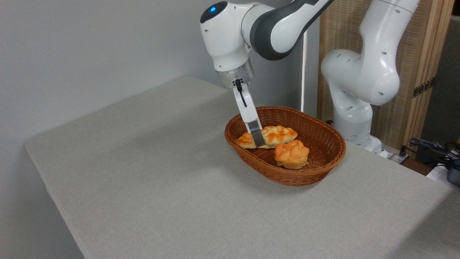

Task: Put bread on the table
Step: 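Lift the braided loaf out of the basket and carry it beside the basket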

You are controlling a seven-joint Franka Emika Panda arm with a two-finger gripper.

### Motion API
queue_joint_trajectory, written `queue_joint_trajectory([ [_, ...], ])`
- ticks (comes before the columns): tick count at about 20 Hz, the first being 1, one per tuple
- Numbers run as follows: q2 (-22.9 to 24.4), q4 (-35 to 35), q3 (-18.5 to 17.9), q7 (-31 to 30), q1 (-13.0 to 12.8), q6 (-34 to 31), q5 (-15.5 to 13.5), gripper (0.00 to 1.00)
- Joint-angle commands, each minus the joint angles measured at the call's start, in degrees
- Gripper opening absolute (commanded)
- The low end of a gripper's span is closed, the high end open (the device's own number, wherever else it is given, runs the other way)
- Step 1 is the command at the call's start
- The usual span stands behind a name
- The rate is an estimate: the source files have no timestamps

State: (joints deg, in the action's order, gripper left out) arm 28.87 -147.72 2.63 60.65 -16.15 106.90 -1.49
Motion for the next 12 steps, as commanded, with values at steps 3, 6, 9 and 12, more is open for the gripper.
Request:
queue_joint_trajectory([
  [3,0.7,4.7,-0.7,0.6,-0.7,-7.2,0.2,0.37],
  [6,0.0,11.7,-0.9,1.1,-0.5,-13.7,0.0,0.39],
  [9,-4.2,19.0,-1.0,2.1,0.1,-15.9,0.0,0.39],
  [12,-12.6,30.4,-1.8,-0.2,0.5,-16.0,-0.1,0.43],
])
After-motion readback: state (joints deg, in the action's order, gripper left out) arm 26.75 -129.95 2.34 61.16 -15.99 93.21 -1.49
